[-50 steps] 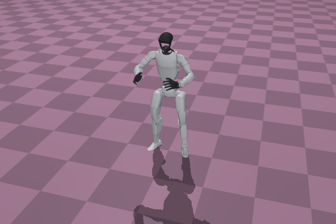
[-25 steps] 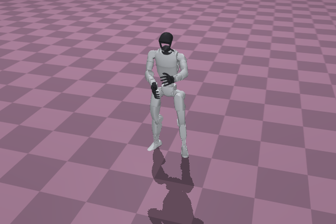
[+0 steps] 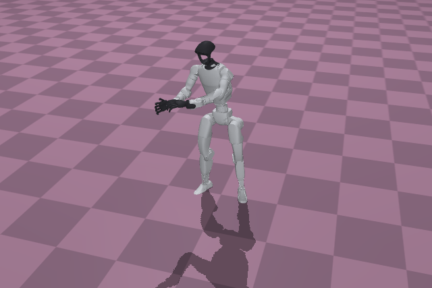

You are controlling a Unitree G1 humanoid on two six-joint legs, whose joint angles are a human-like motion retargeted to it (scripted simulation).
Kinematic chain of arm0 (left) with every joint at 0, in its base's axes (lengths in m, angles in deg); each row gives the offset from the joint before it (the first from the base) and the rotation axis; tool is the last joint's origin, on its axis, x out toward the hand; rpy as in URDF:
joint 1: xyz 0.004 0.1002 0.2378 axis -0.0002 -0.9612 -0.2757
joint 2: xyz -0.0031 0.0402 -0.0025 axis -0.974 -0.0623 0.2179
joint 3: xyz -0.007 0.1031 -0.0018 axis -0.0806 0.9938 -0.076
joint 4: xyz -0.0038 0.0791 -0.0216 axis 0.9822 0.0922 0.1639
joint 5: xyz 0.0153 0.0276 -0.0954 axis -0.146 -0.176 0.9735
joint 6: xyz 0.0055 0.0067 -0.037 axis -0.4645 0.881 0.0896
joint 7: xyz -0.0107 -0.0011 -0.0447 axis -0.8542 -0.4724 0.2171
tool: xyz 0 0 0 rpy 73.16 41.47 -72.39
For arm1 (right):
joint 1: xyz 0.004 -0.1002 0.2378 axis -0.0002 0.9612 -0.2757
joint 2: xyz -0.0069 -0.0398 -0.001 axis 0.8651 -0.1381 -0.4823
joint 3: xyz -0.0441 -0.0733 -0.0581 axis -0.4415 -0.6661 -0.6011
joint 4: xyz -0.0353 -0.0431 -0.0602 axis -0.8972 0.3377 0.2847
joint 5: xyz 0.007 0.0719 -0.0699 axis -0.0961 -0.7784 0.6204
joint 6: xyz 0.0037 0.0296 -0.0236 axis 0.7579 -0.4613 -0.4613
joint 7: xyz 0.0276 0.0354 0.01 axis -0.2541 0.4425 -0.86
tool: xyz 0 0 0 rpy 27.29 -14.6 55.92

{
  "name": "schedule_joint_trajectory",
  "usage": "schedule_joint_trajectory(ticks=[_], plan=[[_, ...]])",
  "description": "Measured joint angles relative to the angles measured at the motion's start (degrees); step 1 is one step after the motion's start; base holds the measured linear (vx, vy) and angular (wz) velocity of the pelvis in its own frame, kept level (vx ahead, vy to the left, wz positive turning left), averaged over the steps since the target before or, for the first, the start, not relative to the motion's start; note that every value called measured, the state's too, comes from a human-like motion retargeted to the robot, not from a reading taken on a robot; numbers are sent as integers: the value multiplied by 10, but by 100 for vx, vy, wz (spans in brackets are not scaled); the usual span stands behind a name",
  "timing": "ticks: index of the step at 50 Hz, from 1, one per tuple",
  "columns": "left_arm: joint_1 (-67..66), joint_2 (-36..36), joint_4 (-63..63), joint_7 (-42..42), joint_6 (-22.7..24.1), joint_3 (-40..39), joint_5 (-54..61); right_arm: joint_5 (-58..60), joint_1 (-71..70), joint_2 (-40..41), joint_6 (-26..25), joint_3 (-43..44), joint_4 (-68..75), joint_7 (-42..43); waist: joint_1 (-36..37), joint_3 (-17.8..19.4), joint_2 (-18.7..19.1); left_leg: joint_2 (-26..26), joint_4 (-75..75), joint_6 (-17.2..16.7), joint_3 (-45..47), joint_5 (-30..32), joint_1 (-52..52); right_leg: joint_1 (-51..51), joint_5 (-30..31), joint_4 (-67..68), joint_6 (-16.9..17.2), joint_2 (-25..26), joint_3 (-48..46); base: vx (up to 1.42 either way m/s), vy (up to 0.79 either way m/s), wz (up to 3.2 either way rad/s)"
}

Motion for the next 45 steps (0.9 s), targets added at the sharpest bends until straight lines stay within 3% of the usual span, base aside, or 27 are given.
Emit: schedule_joint_trajectory(ticks=[3, 5, 11, 14, 17, 28, 31, 35, 38, 40, 41, 42, 43, 44, 45], plan=[[-8, 19, 15, 53, 2, -47, 61, 1, -12, -15, -3, 10, -10, 26, -16, 10, 7, -1, -1, -3, 13, 2, 4, -2, 3, -4, -1, 2, 13, 0, -4, -38], [-9, 19, 12, 48, 2, -76, 55, 155, -30, -68, -59, -7, 5, -11, -22, 12, 11, -2, -1, -2, 21, 2, 7, -4, 4, -5, 2, 3, 22, 2, -4, -37], [55, 2, -40, 83, 13, -94, 74, 180, -63, -109, -50, 14, -58, 24, -36, 1, 24, 1, 6, -1, 37, -1, 11, -6, 5, -10, 8, 8, 38, 4, -5, -26], [134, 6, -48, 108, 35, -75, 121, 5, -83, -75, 49, 44, -129, 99, -43, -2, 31, 5, 6, -1, 41, -1, 13, -6, 4, -11, 9, 13, 41, 6, -6, -15], [208, 21, -33, 79, 44, -44, 122, 26, -112, -77, 51, 54, -140, 96, -49, -14, 36, 13, 5, -1, 47, 0, 15, -8, 5, -10, 9, 23, 44, 5, -9, -18], [377, 128, 100, 50, 102, 115, 142, 23, -164, 6, 132, 68, -121, 231, -92, -21, 49, 33, 2, -5, 71, 6, 15, -20, 15, -18, 9, 53, 57, 2, -6, -21], [360, 167, 137, 36, 98, 129, 151, -21, -145, 37, 138, 67, -104, 218, -105, -11, 46, 29, 2, -5, 76, 4, 17, -20, 17, -20, 9, 50, 62, -1, 3, -11], [310, 205, 160, 17, 92, 131, 174, -163, -98, 73, 165, 72, -86, 157, -112, 2, 41, 19, 4, -2, 79, -1, 21, -15, 18, -24, 9, 39, 68, -1, 8, -7], [267, 190, 146, 19, 95, 135, 159, -151, -72, 69, 150, 57, -60, 155, -116, 4, 35, 13, 7, -3, 78, -4, 22, -13, 18, -25, 9, 32, 69, -2, 7, 3], [243, 167, 129, -46, 106, 122, 132, -251, -45, 85, 155, 58, -97, -43, -117, 3, 33, 10, 11, -1, 74, -7, 23, -9, 16, -23, 9, 26, 68, -1, 7, 14], [233, 155, 120, -43, 96, 113, 97, -52, -59, 33, 71, 28, -36, -7, -111, -3, 32, 10, 11, -2, 73, -8, 22, -10, 15, -21, 9, 26, 66, -1, 5, 18], [227, 143, 110, -23, 92, 106, 87, 52, -66, 7, 39, 18, -10, 52, -106, -6, 31, 10, 11, -2, 71, -8, 22, -10, 15, -20, 9, 25, 64, -1, 5, 23], [229, 131, 99, 29, 100, 104, 128, -32, -61, 33, 111, 49, -54, 158, -103, -5, 31, 7, 11, -1, 67, -8, 21, -8, 14, -20, 9, 21, 61, 0, 7, 28], [225, 119, 92, 44, 100, 94, 141, -33, -61, 33, 114, 61, -65, 186, -98, -8, 28, 6, 11, 0, 64, -9, 21, -6, 13, -18, 9, 18, 58, 0, 7, 30], [218, 109, 86, 41, 96, 80, 142, 7, -64, 22, 83, 63, -61, 175, -92, -13, 24, 4, 11, 1, 60, -10, 22, -4, 12, -17, 9, 16, 56, 0, 7, 29]])
